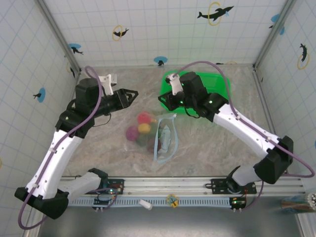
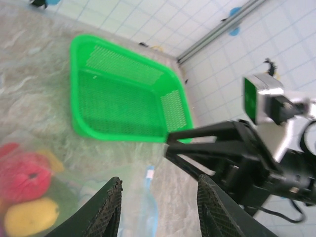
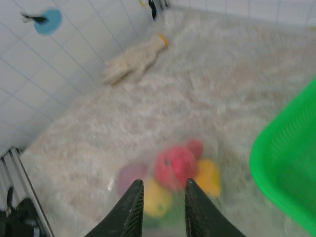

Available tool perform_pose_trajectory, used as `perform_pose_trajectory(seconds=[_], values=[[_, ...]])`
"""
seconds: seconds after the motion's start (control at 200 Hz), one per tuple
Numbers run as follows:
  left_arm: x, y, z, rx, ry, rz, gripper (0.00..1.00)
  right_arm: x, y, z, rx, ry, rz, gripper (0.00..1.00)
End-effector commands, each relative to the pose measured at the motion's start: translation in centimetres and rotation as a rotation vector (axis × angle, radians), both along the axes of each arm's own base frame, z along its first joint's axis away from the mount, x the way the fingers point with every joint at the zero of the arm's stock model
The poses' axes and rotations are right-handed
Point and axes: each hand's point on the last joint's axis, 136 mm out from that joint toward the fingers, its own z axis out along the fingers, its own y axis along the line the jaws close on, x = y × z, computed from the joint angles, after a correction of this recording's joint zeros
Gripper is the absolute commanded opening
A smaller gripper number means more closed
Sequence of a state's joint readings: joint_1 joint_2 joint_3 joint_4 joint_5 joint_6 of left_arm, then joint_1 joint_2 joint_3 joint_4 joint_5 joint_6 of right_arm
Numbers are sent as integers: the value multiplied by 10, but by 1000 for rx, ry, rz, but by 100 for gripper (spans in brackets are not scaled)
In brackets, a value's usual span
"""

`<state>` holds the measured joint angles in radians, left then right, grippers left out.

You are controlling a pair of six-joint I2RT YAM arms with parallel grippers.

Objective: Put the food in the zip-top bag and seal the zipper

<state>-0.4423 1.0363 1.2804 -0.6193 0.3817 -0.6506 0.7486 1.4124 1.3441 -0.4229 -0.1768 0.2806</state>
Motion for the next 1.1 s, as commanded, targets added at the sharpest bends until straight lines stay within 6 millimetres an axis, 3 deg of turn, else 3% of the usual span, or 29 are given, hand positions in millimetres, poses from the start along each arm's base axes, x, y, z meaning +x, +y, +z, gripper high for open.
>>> perform_pose_trajectory(seconds=[0.0,0.055,0.16,0.205,0.245,0.365,0.58,0.786,0.856,0.956,1.096], values=[[1,7,-30,54,75,28,43,-22,-41,-20,-13,161,-108,28],[3,6,-37,54,94,30,43,-37,-45,-28,-12,174,-80,31],[7,2,-47,49,125,29,42,-48,-65,-44,-14,177,-151,33],[8,0,-49,47,132,28,42,-55,-68,-52,22,202,-157,40],[10,0,-50,44,135,28,42,-62,-67,-60,47,230,-134,46],[13,-3,-54,44,152,24,42,-72,-63,-85,-30,176,-83,49],[12,-3,-54,36,166,26,42,-60,-37,-98,-9,139,-28,51],[10,-2,-49,37,166,32,39,-26,-32,-113,-75,103,-83,37],[10,-1,-45,37,160,35,38,-21,-28,-116,-89,109,-72,24],[8,3,-39,47,143,47,38,-16,-23,-104,-86,69,-47,5],[10,9,-23,107,88,43,38,-7,-23,-65,-36,7,-14,2]])
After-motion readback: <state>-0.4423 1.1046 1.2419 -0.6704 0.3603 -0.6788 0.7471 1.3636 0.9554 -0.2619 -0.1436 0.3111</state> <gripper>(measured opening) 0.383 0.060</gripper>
